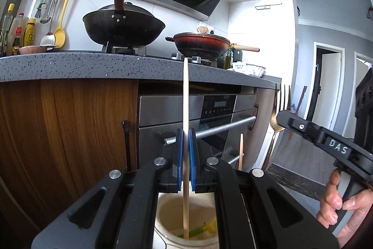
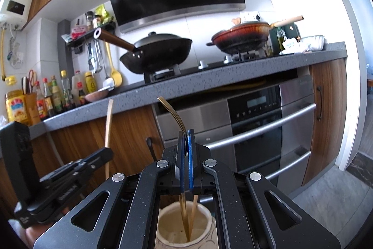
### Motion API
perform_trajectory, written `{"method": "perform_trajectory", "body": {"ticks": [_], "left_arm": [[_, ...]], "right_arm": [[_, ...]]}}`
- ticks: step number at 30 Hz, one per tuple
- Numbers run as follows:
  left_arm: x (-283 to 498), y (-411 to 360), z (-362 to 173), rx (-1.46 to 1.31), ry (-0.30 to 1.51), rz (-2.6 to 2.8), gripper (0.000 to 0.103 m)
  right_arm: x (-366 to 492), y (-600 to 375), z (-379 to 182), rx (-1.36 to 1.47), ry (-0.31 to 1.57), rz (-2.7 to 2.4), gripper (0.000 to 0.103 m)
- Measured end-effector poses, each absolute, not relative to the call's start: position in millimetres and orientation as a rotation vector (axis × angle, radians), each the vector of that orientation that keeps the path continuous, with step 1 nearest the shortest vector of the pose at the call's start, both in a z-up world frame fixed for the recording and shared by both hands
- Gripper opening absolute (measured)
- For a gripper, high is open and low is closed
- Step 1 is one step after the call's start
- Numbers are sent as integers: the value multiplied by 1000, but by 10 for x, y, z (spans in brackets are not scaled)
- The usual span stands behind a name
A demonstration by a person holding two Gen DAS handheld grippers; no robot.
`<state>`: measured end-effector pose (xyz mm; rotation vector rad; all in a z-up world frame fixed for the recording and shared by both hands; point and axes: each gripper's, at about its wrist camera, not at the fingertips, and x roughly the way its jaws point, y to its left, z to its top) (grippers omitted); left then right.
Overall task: Organize utensils
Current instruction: 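Insert the chopstick into the large cup while the right tool inserts the gold fork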
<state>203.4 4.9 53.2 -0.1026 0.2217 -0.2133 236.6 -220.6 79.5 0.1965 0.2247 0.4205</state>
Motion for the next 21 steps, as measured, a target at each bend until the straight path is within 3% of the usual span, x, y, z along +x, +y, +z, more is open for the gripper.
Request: {"method": "perform_trajectory", "body": {"ticks": [9, 12, 21], "left_arm": [[1956, 162, 451, -112, 296, -209, 7], [1928, 193, 475, -111, 298, -205, 27], [1842, 332, 486, -126, 309, -181, 33]], "right_arm": [[2498, -2246, 621, 227, 305, 418, 4], [2537, -2254, 578, 235, 326, 415, 4], [2689, -2296, 451, 280, 394, 398, 4]]}}
